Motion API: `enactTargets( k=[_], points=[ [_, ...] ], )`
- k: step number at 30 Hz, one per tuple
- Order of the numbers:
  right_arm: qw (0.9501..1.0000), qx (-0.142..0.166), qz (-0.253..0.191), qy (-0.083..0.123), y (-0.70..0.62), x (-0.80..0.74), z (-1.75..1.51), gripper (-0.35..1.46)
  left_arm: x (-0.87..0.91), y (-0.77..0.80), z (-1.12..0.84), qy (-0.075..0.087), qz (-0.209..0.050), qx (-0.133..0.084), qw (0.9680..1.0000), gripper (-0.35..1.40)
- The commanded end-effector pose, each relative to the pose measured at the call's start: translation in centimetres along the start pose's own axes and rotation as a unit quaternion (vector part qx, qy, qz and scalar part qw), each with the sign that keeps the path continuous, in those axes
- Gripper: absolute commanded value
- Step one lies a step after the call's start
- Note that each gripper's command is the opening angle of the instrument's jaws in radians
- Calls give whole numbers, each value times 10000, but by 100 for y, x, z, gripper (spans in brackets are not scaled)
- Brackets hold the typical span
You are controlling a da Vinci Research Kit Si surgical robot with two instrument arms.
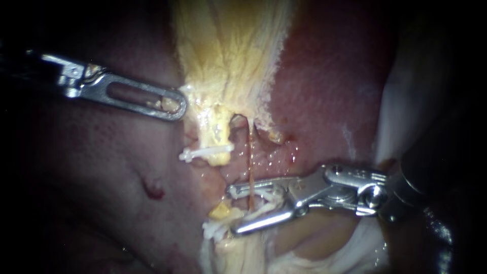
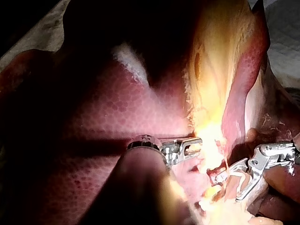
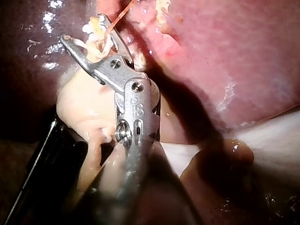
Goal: Clipping first clip right tube
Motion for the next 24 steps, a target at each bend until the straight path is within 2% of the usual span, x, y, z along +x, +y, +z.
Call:
enactTargets(
  k=[1,6,12,24],
  points=[
    [10000,11,3,4,-2,3,-1,49,0,0,0,0,0,2,10000,-35],
    [9999,52,48,79,-6,9,-4,49,-1,2,1,1,1,2,10000,-35],
    [9998,58,163,74,-5,8,-4,46,0,2,1,0,1,1,10000,-35],
    [9998,62,197,72,0,-1,-4,27,0,4,2,-1,3,0,10000,-35]
  ],
)
